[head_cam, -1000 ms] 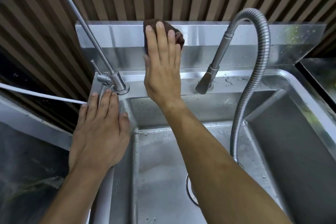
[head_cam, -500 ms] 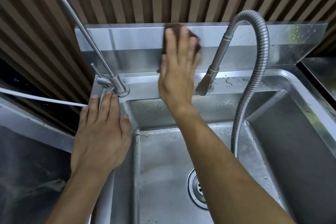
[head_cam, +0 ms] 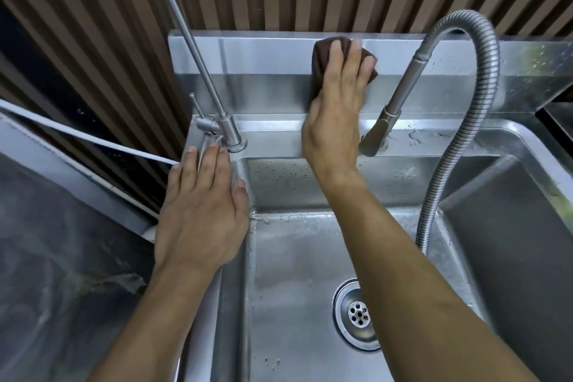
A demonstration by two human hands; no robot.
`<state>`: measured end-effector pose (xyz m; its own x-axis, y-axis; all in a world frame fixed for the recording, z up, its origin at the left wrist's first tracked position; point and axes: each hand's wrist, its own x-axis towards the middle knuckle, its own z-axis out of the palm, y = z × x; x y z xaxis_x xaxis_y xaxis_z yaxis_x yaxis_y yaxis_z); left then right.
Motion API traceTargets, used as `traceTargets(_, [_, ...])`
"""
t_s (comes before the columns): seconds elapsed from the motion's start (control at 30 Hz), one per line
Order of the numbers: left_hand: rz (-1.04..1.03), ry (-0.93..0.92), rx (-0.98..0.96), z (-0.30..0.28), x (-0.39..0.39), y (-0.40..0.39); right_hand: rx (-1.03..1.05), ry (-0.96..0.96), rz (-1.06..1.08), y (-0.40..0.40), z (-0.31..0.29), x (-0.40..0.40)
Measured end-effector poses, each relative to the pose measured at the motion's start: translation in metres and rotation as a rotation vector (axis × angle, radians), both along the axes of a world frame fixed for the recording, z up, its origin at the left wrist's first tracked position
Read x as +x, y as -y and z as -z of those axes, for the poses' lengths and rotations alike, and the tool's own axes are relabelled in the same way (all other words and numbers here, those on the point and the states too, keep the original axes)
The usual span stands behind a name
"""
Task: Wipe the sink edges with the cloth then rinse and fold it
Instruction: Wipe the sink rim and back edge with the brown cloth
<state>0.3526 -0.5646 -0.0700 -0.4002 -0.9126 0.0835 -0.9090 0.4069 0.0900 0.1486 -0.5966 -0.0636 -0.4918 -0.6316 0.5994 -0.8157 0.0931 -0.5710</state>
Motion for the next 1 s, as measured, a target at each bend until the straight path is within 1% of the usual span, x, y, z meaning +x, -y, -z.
traceTargets(0.07, [-0.003,0.005,0.006,-0.001,-0.001,0.0,0.027,-0.062,-0.052,0.008,-0.003,0.015])
traceTargets(0.13, [-0.008,0.013,0.009,-0.001,-0.002,0.0,0.064,-0.226,-0.166,0.013,0.0,0.024])
traceTargets(0.17, [-0.007,0.015,0.01,-0.001,-0.001,0.0,0.075,-0.297,-0.175,0.014,0.001,0.021])
traceTargets(0.2, [-0.005,0.016,0.012,-0.001,-0.001,0.0,0.075,-0.319,-0.143,0.013,0.002,0.015])
traceTargets(0.23, [-0.002,0.015,0.012,-0.001,0.0,0.0,0.062,-0.285,-0.083,0.011,0.002,0.009])
traceTargets(0.3, [-0.001,0.01,0.011,-0.001,0.0,0.0,0.001,-0.077,0.056,0.003,-0.001,0.003])
traceTargets(0.37, [0.001,0.003,0.006,-0.001,0.0,0.0,-0.057,0.115,0.11,-0.002,-0.007,0.012])
traceTargets(0.4, [0.005,0.002,0.005,0.0,-0.001,0.0,-0.061,0.146,0.108,-0.004,-0.01,0.018])
traceTargets(0.47, [0.01,0.004,0.005,0.0,0.0,0.001,0.0,0.113,0.06,-0.012,-0.016,0.027])
traceTargets(0.5, [0.011,0.002,0.004,0.0,0.001,0.001,0.055,0.06,0.048,-0.019,-0.016,0.03])
traceTargets(0.57, [0.009,-0.005,0.001,0.001,0.001,0.001,0.225,-0.093,0.08,-0.035,-0.006,0.031])
traceTargets(0.6, [0.01,-0.008,0.002,0.001,0.001,0.001,0.335,-0.139,0.104,-0.041,0.002,0.03])
traceTargets(0.67, [0.016,-0.019,0.001,0.002,0.001,0.001,0.487,-0.143,0.13,-0.046,0.016,0.029])
traceTargets(0.8, [0.011,-0.002,-0.004,0.003,0.002,0.001,0.566,-0.025,0.117,-0.037,0.011,0.028])
traceTargets(0.9, [0.015,-0.012,0.01,0.003,0.003,0.001,0.56,0.076,0.153,-0.033,0.005,0.02])
traceTargets(0.97, [0.013,-0.013,0.008,0.002,0.003,0.0,0.542,0.055,0.171,-0.032,0.005,0.027])
traceTargets(1.0, [0.013,-0.011,0.005,0.002,0.003,0.0,0.532,0.019,0.137,-0.031,0.007,0.033])
